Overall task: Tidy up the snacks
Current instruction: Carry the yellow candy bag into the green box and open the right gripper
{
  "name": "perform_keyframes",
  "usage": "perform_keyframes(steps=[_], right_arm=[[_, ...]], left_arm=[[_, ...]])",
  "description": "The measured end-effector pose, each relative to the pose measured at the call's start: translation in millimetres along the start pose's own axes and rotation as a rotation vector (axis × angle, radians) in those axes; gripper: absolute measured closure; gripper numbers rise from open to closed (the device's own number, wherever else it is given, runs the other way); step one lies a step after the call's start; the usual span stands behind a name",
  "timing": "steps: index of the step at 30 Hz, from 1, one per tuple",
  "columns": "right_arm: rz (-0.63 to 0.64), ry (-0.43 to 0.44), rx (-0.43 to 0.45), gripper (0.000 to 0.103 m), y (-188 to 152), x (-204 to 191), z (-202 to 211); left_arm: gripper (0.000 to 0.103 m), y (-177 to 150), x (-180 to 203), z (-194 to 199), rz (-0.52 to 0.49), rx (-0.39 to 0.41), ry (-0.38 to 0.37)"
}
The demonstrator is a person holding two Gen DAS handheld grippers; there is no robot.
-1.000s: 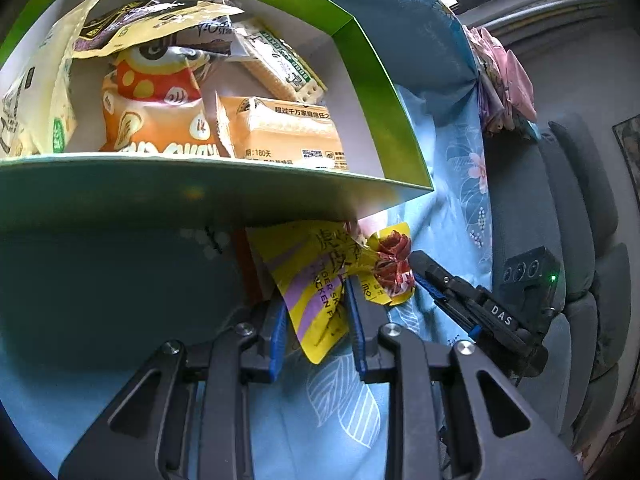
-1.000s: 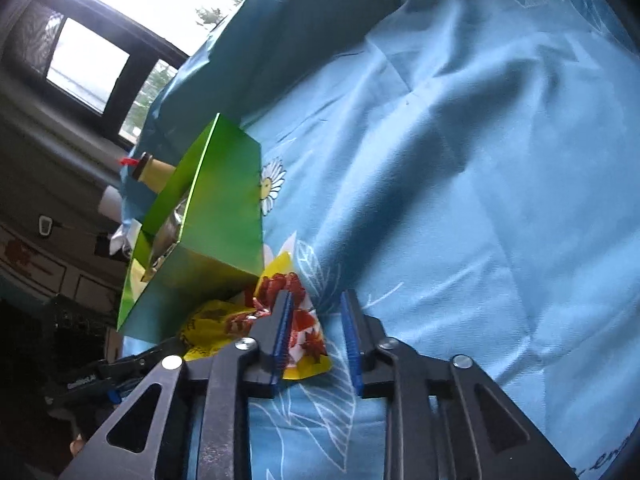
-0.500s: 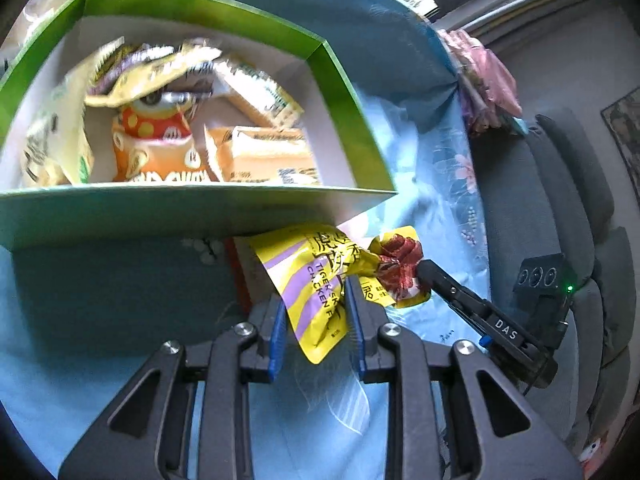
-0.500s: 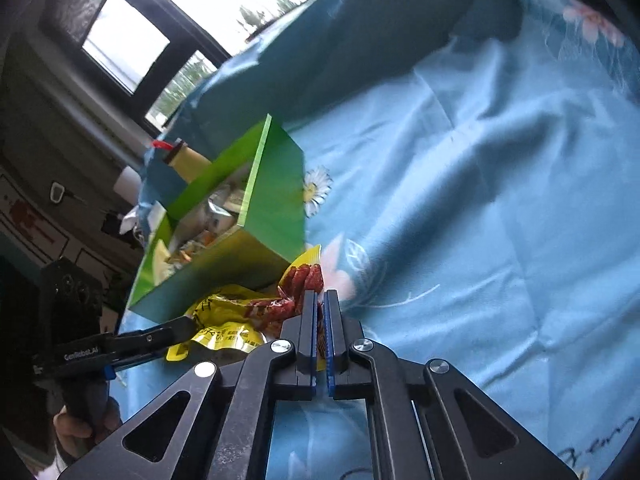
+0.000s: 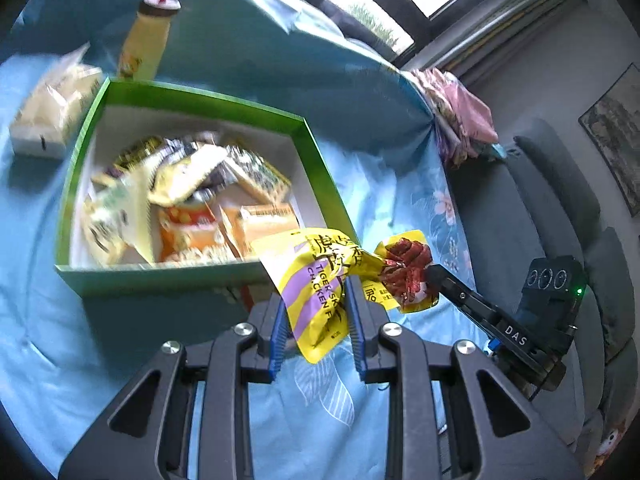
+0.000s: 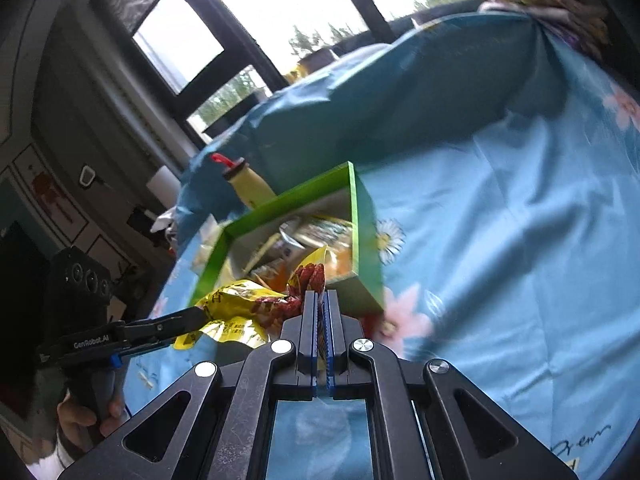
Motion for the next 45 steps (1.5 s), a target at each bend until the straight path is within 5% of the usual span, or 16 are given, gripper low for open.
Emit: perform_keyframes(steps=[17,45], right_arm=[[0.040,0.042,-0.029,0.099,30,-31,-66],[0.061,-0.050,-0.174,0.099,11,-17,-129]], left_arm=[[0.076,46,-43,7,-0.009,0.063,0.070],[0.075,43,-85,-25,0.018,0.005,0.132]])
Point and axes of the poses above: each gripper's, at about its wrist camera, not at the fingertips, and z roughly against the way its jaws point, x to its right, y to its top, the point moved 4 cm from there along -z, roughly the way its jaws point, and after that the axes turned 6 degrees about x, right-handed, at the moved point
